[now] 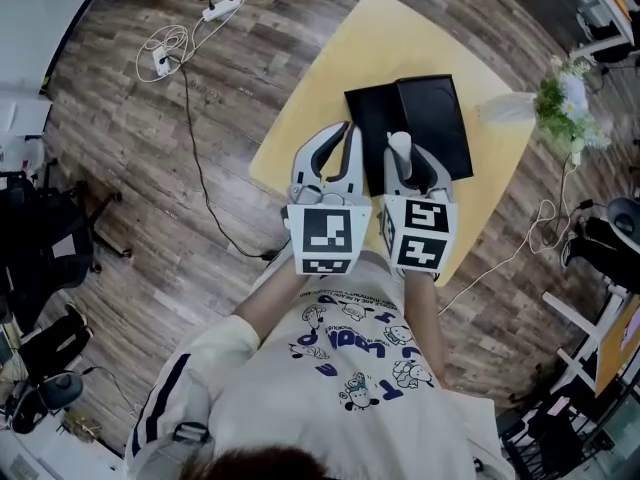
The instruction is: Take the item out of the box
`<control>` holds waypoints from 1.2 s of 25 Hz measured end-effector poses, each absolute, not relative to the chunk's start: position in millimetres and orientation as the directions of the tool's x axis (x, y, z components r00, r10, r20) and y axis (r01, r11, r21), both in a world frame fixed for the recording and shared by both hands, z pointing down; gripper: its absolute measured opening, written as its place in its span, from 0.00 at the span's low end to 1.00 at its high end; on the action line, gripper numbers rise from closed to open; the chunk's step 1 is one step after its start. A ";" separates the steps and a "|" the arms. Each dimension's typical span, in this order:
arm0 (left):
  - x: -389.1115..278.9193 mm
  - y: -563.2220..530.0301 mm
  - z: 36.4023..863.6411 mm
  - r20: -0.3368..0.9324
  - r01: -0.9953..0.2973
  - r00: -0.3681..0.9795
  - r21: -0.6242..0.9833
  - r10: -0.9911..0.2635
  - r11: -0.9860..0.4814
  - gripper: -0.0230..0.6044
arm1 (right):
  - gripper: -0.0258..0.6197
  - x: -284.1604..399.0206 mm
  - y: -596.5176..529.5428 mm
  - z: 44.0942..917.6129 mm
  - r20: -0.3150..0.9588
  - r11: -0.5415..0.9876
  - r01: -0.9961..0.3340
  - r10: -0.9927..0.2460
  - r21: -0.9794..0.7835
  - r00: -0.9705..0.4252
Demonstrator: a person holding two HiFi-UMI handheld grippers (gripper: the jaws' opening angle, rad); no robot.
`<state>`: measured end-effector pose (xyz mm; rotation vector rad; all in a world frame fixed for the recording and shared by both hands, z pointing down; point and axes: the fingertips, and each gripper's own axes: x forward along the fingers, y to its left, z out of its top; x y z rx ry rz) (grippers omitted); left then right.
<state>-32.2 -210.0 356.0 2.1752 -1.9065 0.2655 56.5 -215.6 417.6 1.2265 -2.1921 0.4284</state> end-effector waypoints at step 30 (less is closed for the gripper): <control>-27.3 -201.0 292.6 0.135 -0.995 0.102 0.031 -0.986 -0.098 0.08 | 0.26 63.2 -216.5 336.5 0.356 0.470 -0.882 -0.825 0.003 -0.439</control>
